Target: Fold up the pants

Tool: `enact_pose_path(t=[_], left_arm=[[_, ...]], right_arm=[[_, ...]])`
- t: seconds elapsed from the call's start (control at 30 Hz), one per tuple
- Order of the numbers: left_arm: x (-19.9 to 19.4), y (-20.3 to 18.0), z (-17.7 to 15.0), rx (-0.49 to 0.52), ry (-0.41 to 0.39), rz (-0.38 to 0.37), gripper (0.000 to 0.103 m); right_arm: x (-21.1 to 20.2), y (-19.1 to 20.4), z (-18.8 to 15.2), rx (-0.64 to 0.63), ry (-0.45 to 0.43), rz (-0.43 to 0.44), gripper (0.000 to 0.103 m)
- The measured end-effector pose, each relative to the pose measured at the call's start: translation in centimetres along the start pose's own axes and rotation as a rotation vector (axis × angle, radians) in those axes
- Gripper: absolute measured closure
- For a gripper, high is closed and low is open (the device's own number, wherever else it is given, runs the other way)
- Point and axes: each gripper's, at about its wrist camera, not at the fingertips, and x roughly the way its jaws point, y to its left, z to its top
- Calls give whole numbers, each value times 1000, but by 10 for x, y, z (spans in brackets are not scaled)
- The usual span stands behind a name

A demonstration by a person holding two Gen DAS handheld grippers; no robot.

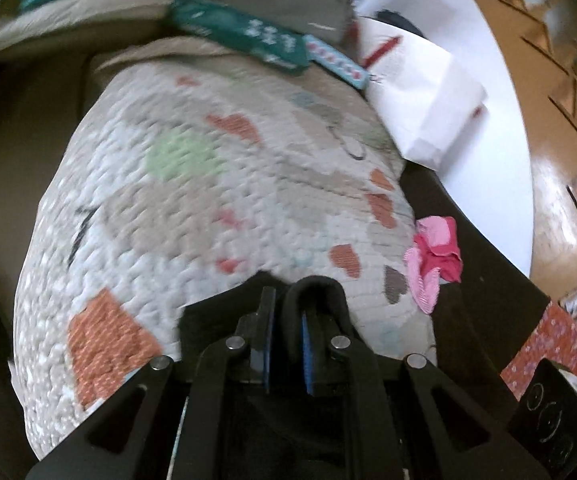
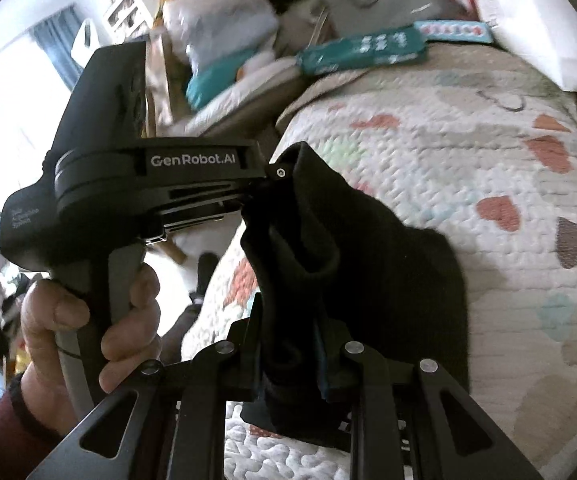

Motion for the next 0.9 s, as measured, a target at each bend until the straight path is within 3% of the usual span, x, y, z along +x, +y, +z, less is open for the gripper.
enact_pose_path(t=[0.2,0.27,0.33,0.4,0.43,0.47,0.53,0.73,0.9], left_arm=[[9,42,-17,-91,19,9,91],[8,51,-22,-114,24,12,88],[6,58,-25,-134,33,13,78],[4,64,-26,-153,52,21,67],[3,66,-26,-157,57,23,62],[1,68,-27,-163,64,28,61],[-4,73,-27,-172,68,39,58],[-37,72,-31,-173,28,115,58],[-60,28,-32,-90,-62,153,58]], right_arm=[[45,22,-16,-111,85,-58,81],[52,26,-23,-150,102,-72,78],[56,27,-29,-177,114,-72,76],[56,29,-32,-196,113,-65,68],[55,31,-33,-202,114,-56,57],[53,33,-35,-212,114,-37,43],[45,40,-39,-241,110,-13,33],[12,41,-54,-291,106,16,33],[-31,-1,-49,-225,30,-45,33]])
